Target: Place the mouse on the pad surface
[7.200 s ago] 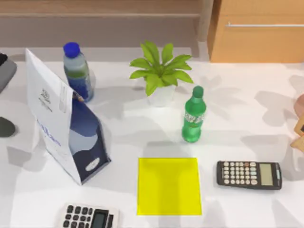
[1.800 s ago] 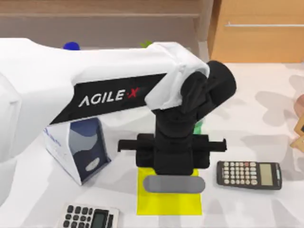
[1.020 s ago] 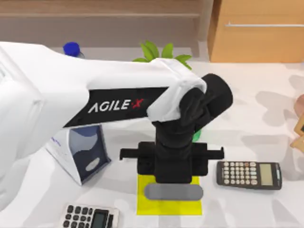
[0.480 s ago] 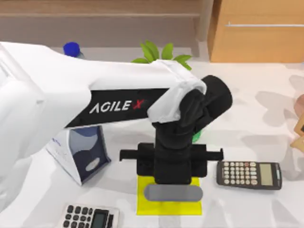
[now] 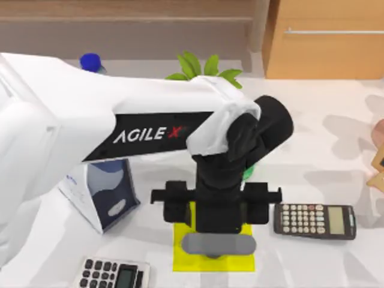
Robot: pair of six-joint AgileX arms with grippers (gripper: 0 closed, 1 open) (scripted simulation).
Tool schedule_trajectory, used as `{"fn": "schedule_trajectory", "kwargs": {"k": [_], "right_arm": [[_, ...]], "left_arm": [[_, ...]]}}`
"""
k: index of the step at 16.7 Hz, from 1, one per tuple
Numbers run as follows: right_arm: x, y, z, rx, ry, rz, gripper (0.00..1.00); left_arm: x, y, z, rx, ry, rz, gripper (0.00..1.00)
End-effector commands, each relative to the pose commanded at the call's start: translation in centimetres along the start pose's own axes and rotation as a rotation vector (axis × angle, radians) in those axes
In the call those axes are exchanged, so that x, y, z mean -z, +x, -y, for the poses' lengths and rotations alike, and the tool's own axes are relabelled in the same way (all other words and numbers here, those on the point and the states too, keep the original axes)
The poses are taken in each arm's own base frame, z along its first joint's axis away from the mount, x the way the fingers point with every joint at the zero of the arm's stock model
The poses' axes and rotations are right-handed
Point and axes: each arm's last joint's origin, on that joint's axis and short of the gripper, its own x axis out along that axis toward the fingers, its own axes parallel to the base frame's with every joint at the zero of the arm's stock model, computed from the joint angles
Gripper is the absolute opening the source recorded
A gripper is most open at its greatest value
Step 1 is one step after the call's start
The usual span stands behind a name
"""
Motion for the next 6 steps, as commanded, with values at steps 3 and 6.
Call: {"fn": "schedule_trajectory", "kwargs": {"k": [3,6], "right_arm": [[0.0,0.0,0.0,0.0,0.0,0.0,1.0],[0.0,0.0,0.0,0.0,0.0,0.0,1.0]], "left_arm": [[0.0,0.0,0.0,0.0,0.0,0.0,1.0],[0.0,0.0,0.0,0.0,0.0,0.0,1.0]]}}
